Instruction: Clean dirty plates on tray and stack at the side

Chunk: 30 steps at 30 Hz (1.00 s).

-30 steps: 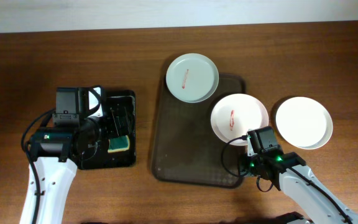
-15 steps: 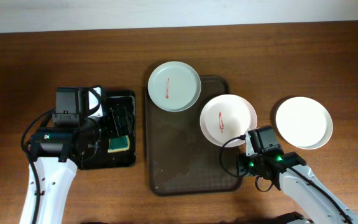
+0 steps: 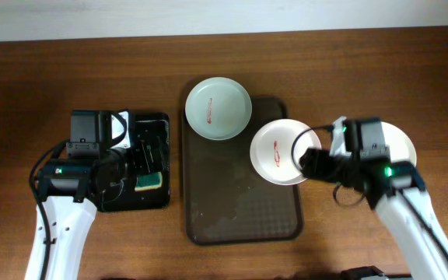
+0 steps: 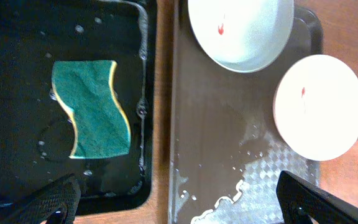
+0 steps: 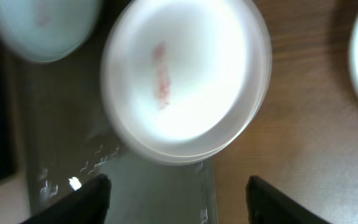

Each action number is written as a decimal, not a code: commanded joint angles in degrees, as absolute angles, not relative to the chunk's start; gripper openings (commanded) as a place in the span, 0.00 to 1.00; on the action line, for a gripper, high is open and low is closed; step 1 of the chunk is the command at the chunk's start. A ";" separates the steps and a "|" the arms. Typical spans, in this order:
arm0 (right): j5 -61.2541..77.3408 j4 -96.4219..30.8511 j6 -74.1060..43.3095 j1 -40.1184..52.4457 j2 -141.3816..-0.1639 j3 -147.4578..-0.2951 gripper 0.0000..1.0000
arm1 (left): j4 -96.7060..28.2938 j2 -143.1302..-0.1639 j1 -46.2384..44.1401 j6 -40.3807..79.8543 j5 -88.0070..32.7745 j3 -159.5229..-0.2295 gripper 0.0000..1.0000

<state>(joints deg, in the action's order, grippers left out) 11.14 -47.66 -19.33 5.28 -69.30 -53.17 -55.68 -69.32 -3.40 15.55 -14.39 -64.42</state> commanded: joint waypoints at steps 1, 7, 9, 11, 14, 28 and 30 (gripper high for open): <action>17.96 -41.71 -13.13 -3.09 -80.14 -53.54 0.65 | -57.30 -68.88 -3.20 14.63 -15.49 -65.08 1.00; 16.56 -32.05 -11.14 -5.17 -94.98 -53.60 0.33 | -61.91 -68.88 -3.20 14.39 -9.52 -65.08 1.00; 17.85 -32.45 -11.11 -5.19 -93.43 -53.69 0.13 | -61.84 -68.88 -3.20 14.41 -9.56 -65.08 1.00; 20.32 -34.96 -11.16 -5.17 -91.18 -53.69 0.04 | -61.84 -68.86 -3.20 14.41 -9.58 -65.08 1.00; 22.06 -42.44 -12.88 -5.17 -86.52 -53.69 0.04 | -61.87 -68.86 -3.20 14.39 -9.50 -65.08 1.00; 7.73 -41.67 -28.53 20.99 -80.36 -53.21 0.40 | -60.88 -70.00 -3.20 14.41 0.95 -62.76 1.00; 7.29 -45.41 -23.22 20.99 -76.69 -57.34 0.42 | -57.06 -72.38 -3.20 14.41 0.93 -59.11 0.99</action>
